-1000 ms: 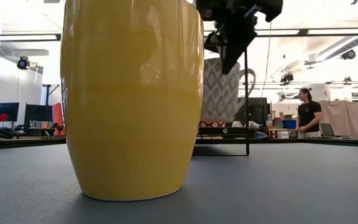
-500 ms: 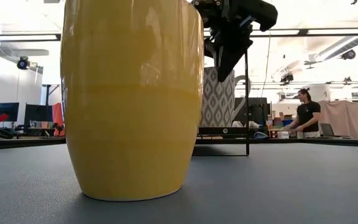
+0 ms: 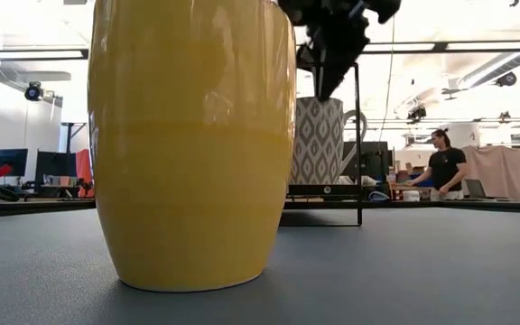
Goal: Place coffee mugs
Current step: Put the gray patterned mug on the shelf, then put the yellow mug on the shelf
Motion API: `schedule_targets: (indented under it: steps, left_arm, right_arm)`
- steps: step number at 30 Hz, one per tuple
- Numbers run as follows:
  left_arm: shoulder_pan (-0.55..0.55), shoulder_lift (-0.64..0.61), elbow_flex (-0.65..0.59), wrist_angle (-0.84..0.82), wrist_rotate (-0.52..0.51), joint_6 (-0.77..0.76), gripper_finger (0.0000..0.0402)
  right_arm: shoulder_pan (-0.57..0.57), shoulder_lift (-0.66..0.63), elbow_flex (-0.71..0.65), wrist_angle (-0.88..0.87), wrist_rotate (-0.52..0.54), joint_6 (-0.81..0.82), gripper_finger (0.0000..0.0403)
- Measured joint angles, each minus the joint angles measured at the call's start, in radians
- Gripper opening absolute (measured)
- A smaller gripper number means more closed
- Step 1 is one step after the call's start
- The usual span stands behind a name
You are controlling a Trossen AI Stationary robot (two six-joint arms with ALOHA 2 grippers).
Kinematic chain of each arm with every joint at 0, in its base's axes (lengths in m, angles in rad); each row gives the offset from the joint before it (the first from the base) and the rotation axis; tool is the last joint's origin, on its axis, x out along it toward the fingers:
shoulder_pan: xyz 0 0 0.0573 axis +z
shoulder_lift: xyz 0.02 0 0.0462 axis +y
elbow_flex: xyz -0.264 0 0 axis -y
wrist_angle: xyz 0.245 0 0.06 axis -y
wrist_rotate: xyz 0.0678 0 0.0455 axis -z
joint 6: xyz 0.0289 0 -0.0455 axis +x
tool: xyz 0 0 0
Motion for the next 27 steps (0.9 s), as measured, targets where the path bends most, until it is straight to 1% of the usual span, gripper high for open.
schedule_targets:
  steps: [3,6,9,11,12,13,16,18,19,20,22,24,27]
  left_arm:
    - [0.001,0.000,0.000,0.008,0.000,0.005,0.0076]
    - [0.019,0.000,0.000,0.038,0.000,0.048,0.0076]
    - [0.062,0.000,0.000,0.103,-0.001,0.107,0.0076]
    - [0.105,0.004,0.001,0.150,0.023,0.131,0.0076]
    - [0.132,0.006,0.002,0.164,0.069,0.135,0.0076]
    - [0.159,0.010,0.002,0.168,0.142,0.136,0.0076]
    - [0.234,0.031,0.002,0.185,0.428,0.124,0.0076]
    - [0.251,0.051,0.002,0.196,0.585,0.090,0.0076]
    - [0.250,0.062,0.002,0.203,0.636,0.075,0.0076]
    - [0.242,0.074,0.002,0.209,0.671,0.065,0.0076]
    - [0.213,0.104,0.002,0.231,0.702,0.055,0.0076]
    - [0.175,0.134,0.002,0.237,0.713,0.075,0.0076]
    - [0.124,0.186,0.002,0.245,0.714,0.123,0.0076]
  right_arm:
    - [0.000,0.000,0.048,-0.024,-0.001,-0.005,0.0068]
    - [0.001,0.000,0.111,-0.083,0.000,-0.005,0.0066]
    - [0.001,0.000,0.178,-0.145,0.001,0.024,0.0062]
    - [0.001,-0.001,0.220,-0.173,0.003,0.057,0.0059]
    - [0.001,-0.001,0.239,-0.191,0.004,0.074,0.0058]
    - [0.001,-0.001,0.256,-0.212,0.004,0.093,0.0057]
    - [0.003,-0.002,0.299,-0.275,0.007,0.158,0.0056]
    - [0.008,-0.013,0.303,-0.302,0.007,0.208,0.0057]
    - [0.013,-0.019,0.300,-0.305,0.007,0.234,0.0057]
    - [0.019,-0.026,0.295,-0.307,0.008,0.256,0.0058]
    - [0.035,-0.036,0.283,-0.314,0.008,0.296,0.0058]
    - [0.054,-0.044,0.266,-0.312,0.013,0.329,0.0059]
    - [0.088,-0.055,0.232,-0.313,0.049,0.383,0.0059]
